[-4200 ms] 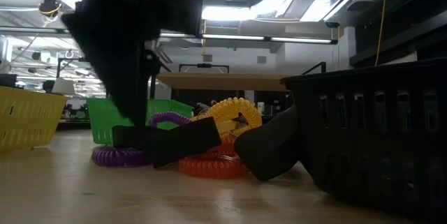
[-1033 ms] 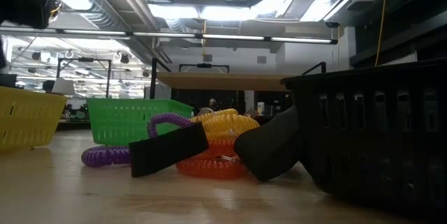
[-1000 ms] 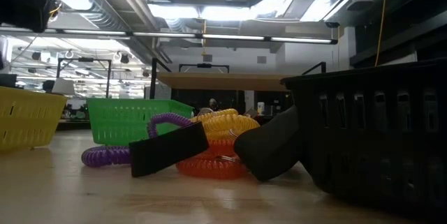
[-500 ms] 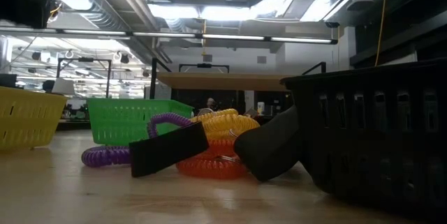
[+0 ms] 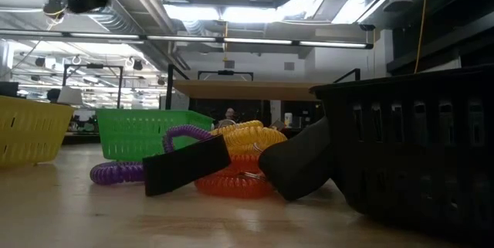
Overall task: Pick & Place Office Desk Supplies
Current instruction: Put the black rubber band into the yellow basket
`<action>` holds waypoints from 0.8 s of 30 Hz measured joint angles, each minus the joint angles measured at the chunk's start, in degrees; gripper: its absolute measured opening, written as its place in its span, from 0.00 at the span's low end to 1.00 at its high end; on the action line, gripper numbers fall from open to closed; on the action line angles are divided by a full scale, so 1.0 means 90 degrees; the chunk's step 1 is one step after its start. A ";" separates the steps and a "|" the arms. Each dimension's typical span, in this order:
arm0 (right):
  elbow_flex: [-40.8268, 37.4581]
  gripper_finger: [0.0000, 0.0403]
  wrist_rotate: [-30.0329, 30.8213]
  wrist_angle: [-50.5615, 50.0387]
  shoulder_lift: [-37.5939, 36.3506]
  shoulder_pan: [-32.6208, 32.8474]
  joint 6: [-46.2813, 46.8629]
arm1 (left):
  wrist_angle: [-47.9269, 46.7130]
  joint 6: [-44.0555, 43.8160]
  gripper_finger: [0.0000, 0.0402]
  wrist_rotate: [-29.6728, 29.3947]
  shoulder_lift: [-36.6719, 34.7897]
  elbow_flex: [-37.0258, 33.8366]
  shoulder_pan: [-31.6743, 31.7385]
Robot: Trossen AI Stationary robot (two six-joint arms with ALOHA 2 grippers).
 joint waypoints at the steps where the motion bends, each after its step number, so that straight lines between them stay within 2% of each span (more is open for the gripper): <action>1: 0.0000 0.49 -0.0065 0.0000 0.0000 0.0000 0.0012 | -0.0018 0.0212 0.41 0.0150 0.0234 0.0147 0.0185; 6: 0.0000 0.49 -0.0343 0.0001 0.0000 0.0000 0.0012 | -0.0031 0.1218 0.41 0.0927 0.1583 0.1145 0.0719; 15: 0.0000 0.49 -0.0711 0.0000 -0.0002 0.0000 -0.0243 | -0.0996 0.2118 0.41 0.1961 0.3565 0.2949 0.0906; 24: 0.0000 0.49 -0.0992 0.0000 -0.0002 0.0000 -0.0328 | -0.1012 0.2138 0.41 0.2526 0.4614 0.3597 0.1111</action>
